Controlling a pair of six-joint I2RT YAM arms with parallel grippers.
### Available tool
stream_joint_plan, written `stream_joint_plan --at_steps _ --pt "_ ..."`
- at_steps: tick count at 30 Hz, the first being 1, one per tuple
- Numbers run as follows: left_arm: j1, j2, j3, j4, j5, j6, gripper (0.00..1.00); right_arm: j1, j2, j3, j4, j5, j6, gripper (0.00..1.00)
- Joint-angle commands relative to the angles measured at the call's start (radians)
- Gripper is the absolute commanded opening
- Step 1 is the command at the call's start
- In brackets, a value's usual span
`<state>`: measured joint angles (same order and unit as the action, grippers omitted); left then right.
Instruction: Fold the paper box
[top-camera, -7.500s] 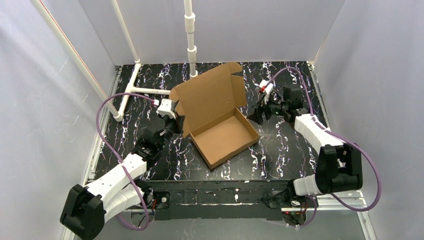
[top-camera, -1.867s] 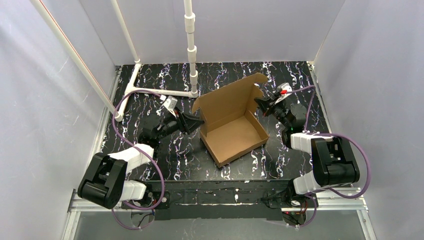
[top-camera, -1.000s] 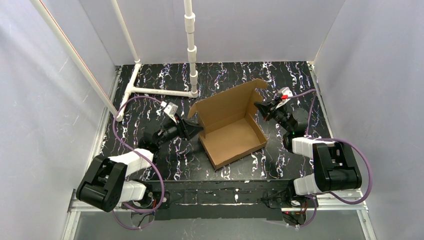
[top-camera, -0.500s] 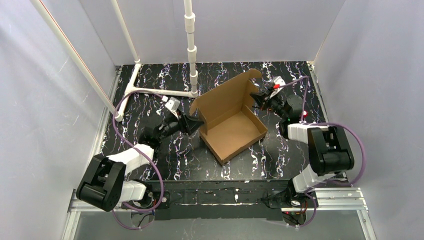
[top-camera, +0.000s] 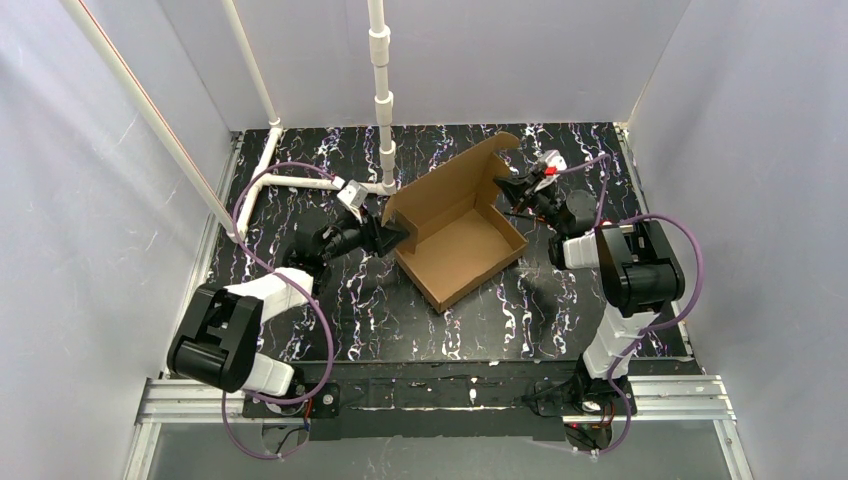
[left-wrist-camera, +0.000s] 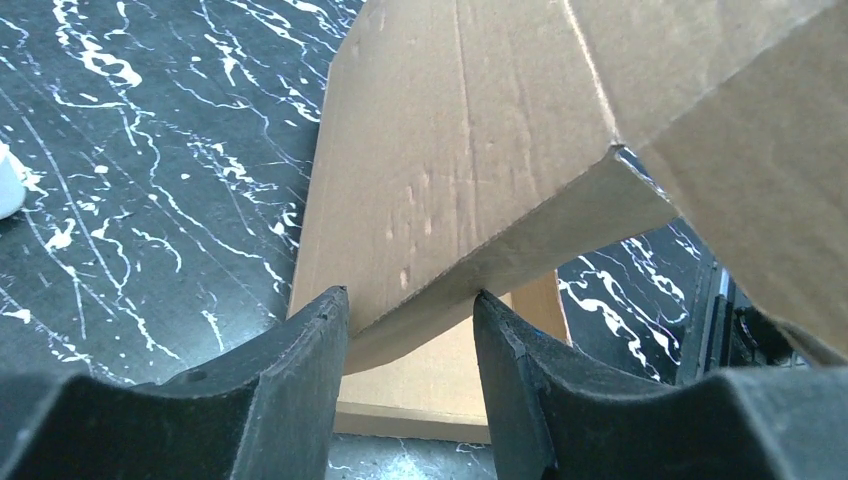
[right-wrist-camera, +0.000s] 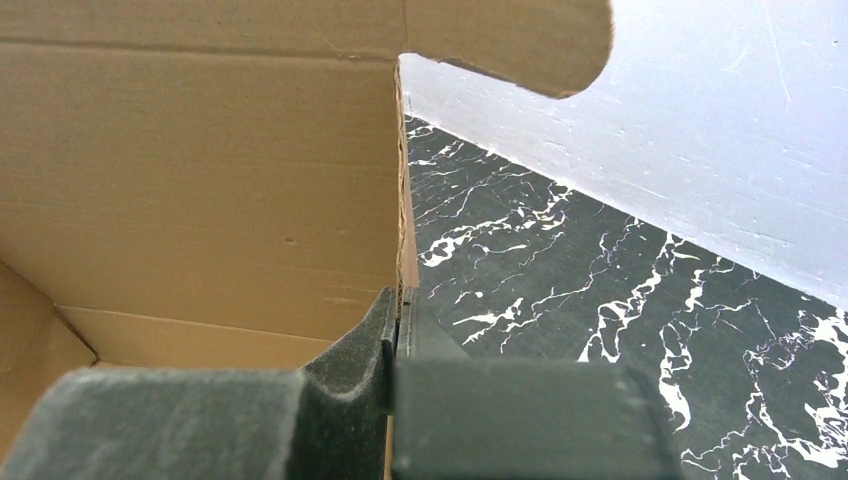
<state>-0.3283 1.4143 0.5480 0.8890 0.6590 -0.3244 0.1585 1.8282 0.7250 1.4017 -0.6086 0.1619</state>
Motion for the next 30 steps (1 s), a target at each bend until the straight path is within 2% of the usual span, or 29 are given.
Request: stream_joint_plan --at_steps 1,8,19,24,30 --pt "0.001 -0.038 -0.013 0.007 0.065 0.010 0.47 0.008 -0.012 -0.073 0.118 -0.038 0.003 0.01" --pt "0.001 -0.077 -0.064 0.007 0.046 0.007 0.47 0.007 -0.068 -0.177 0.120 0.035 0.021 0.02" --pt "0.002 -0.088 -0.054 -0.001 0.046 0.014 0.48 0.070 -0.186 -0.085 -0.258 0.167 -0.099 0.02" --pt "0.002 -0.102 -0.055 -0.014 0.038 0.022 0.48 0.107 -0.224 -0.071 -0.380 0.258 -0.148 0.02" --pt "0.002 -0.123 -0.069 -0.018 0.032 0.021 0.49 0.121 -0.257 -0.092 -0.471 0.292 -0.186 0.04"
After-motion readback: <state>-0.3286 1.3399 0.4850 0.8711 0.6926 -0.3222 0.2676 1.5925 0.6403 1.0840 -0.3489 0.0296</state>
